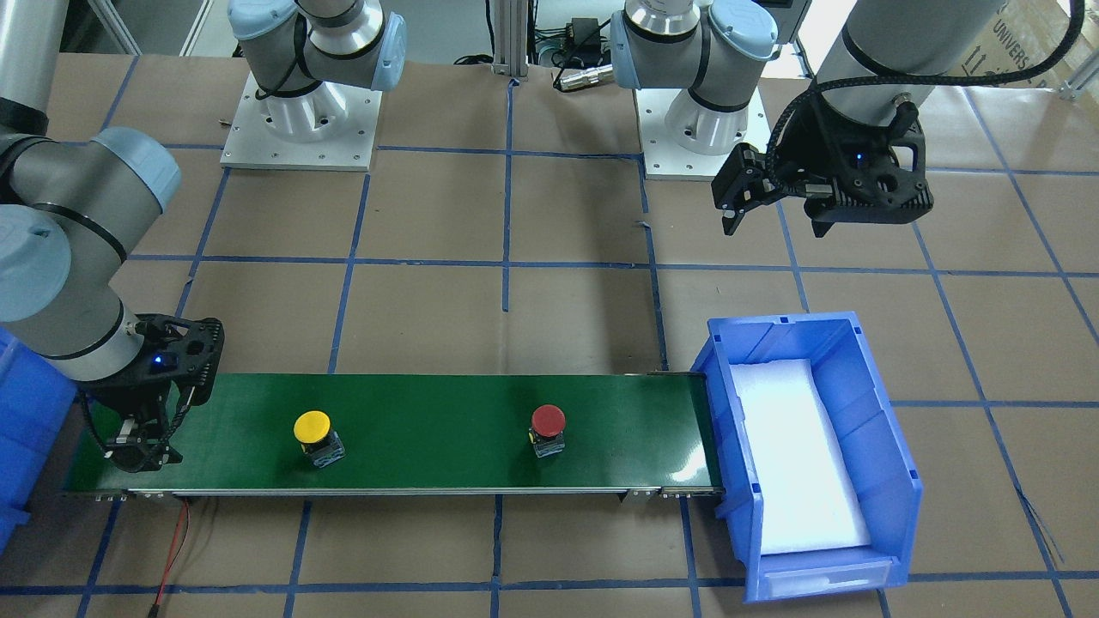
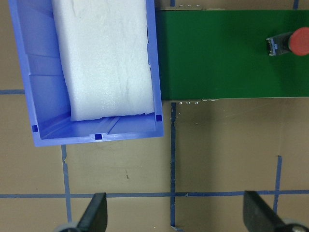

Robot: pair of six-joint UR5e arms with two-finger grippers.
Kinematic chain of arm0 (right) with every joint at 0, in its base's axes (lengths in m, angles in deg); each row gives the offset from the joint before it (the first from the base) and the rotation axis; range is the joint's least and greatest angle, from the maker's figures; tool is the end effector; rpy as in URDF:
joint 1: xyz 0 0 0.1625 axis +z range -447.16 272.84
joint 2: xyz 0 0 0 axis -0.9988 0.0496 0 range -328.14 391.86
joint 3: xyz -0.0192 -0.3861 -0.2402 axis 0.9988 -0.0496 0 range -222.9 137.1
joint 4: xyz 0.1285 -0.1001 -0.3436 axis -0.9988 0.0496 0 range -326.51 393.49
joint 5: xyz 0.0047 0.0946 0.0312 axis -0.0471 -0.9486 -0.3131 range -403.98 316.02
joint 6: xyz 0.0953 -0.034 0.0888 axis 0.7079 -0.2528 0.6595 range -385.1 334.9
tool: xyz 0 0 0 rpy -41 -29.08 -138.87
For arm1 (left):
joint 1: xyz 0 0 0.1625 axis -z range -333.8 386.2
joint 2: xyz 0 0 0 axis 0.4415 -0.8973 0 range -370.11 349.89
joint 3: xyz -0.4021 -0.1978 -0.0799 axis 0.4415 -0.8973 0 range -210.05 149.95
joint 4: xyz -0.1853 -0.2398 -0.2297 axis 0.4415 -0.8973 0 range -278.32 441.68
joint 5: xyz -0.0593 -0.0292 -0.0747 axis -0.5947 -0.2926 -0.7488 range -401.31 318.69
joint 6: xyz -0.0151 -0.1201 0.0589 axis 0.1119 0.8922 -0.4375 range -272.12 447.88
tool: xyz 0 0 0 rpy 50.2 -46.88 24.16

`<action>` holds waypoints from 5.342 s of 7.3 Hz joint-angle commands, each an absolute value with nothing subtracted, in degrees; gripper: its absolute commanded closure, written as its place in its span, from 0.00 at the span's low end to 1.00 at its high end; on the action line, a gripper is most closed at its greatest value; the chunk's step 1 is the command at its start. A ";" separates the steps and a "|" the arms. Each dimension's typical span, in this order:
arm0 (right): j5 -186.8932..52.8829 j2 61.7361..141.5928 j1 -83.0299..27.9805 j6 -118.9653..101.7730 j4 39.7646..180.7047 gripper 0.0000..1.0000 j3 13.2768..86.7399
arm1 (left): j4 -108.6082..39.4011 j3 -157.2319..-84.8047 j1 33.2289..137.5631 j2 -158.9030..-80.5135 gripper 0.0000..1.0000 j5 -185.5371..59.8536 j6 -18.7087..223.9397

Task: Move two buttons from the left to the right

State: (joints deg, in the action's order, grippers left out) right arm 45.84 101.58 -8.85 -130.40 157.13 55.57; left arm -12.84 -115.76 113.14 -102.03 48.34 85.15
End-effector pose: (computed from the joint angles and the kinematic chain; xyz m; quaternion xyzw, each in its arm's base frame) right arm 0.0132 -0.5959 0.2925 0.7284 -0.6838 0.0237 0.0356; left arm -0.1091 -0.4722 0.4940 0.0029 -0.9998 -0.0185 0.0040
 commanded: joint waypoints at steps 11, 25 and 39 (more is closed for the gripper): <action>44.96 101.12 -8.76 -128.98 157.67 0.02 55.63 | -11.22 -115.39 113.04 -102.58 0.00 48.87 84.98; 45.49 100.85 -6.39 -129.16 157.85 0.04 54.49 | -11.76 -116.09 113.12 -102.14 0.00 49.13 85.07; 47.51 100.93 -6.91 -132.85 159.70 0.93 53.09 | -11.49 -116.09 113.12 -102.22 0.00 49.04 85.07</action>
State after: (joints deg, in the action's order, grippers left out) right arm 46.73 100.36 -6.87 -132.92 159.70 53.68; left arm -11.47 -116.10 113.07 -102.24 49.04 85.07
